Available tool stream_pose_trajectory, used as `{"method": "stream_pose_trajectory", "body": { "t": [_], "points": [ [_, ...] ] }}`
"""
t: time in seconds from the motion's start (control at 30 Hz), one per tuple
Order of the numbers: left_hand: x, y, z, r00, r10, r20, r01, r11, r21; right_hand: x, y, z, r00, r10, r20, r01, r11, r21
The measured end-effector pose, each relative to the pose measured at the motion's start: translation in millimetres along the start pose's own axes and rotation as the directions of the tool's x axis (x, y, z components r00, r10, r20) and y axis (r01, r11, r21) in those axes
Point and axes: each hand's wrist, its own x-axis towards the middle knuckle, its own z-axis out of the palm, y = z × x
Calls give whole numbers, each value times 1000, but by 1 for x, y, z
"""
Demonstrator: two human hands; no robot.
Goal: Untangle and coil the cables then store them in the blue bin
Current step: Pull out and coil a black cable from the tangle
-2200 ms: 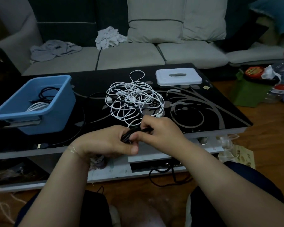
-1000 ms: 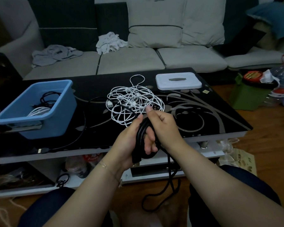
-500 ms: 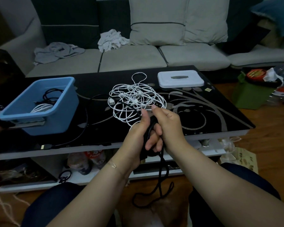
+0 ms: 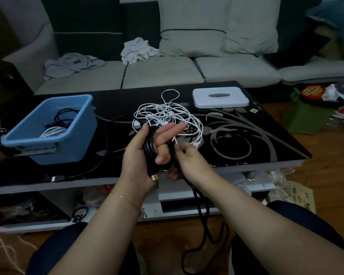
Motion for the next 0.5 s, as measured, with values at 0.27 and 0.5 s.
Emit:
{"method": "stream_pose_trajectory", "body": {
  "t": [0.27, 0.5],
  "points": [
    [3, 19, -11, 980, 159, -123, -161, 987, -8, -1, 22, 0, 976, -63, 209, 147, 897, -416],
    [8, 36, -20, 893, 350, -284, -340, 937, 86, -11, 22, 1, 984, -172, 47, 156, 706, -691]
  ]
}}
